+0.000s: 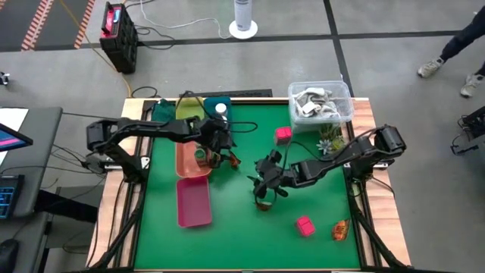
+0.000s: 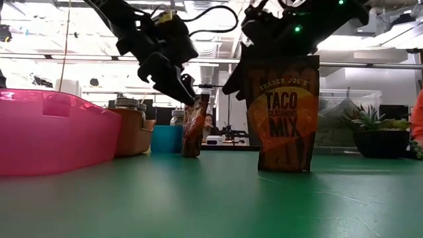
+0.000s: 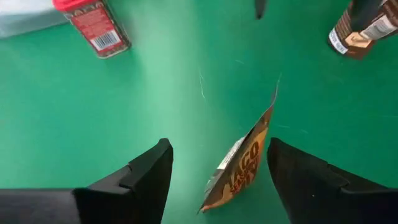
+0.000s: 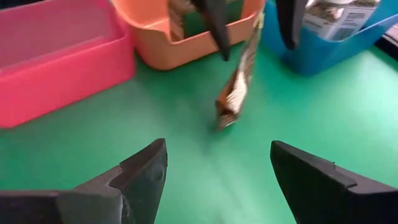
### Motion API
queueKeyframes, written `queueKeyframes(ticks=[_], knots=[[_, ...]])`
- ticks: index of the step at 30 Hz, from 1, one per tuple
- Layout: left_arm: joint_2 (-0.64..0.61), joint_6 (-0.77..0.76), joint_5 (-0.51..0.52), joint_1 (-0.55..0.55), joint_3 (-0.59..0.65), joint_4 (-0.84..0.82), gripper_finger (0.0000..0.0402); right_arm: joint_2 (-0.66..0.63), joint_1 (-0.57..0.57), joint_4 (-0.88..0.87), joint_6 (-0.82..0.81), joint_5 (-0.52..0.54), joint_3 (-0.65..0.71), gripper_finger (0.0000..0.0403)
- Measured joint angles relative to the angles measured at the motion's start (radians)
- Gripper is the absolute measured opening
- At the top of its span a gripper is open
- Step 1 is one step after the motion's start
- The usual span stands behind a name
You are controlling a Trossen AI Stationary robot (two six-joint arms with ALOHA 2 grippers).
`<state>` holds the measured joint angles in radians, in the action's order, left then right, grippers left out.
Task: Sort spices by type
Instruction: Put the top orange seasoning pack into the yellow bin
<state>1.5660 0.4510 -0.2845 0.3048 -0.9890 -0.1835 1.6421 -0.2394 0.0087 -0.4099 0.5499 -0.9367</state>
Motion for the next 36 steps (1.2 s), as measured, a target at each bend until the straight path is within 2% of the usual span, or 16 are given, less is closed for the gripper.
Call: queueKeyframes(ticks=[4, 11, 13, 23, 29, 32, 36], knots=[[0.01, 0.001, 0.001, -0.013, 0.0, 0.015, 0.0192, 0.0, -0.013, -0.017, 0.024, 0.001, 0.0, 0.031], [0.0, -0.053, 0.001, -0.023, -0.001, 0.041, 0.0032, 0.0, 0.025, -0.036, 0.102, 0.021, 0.036, 0.031], [-0.007, -0.088, 0.003, -0.018, -0.001, 0.036, 0.001, 0.0, 0.042, -0.032, 0.119, 0.02, 0.048, 0.031], [-0.164, -0.165, 0.045, 0.03, -0.001, 0.023, 0.0001, -0.039, 0.099, -0.034, 0.203, -0.003, 0.094, 0.031], [-0.214, -0.287, 0.001, 0.049, -0.001, 0.032, 0.0003, -0.107, 0.13, -0.045, 0.277, -0.003, 0.104, 0.031], [-0.194, -0.342, 0.002, 0.026, -0.001, 0.045, 0.0023, -0.13, 0.142, -0.057, 0.301, -0.007, 0.104, 0.031], [-0.151, -0.362, 0.073, -0.016, 0.0, 0.041, 0.0082, -0.136, 0.162, -0.039, 0.334, -0.016, 0.124, 0.031]])
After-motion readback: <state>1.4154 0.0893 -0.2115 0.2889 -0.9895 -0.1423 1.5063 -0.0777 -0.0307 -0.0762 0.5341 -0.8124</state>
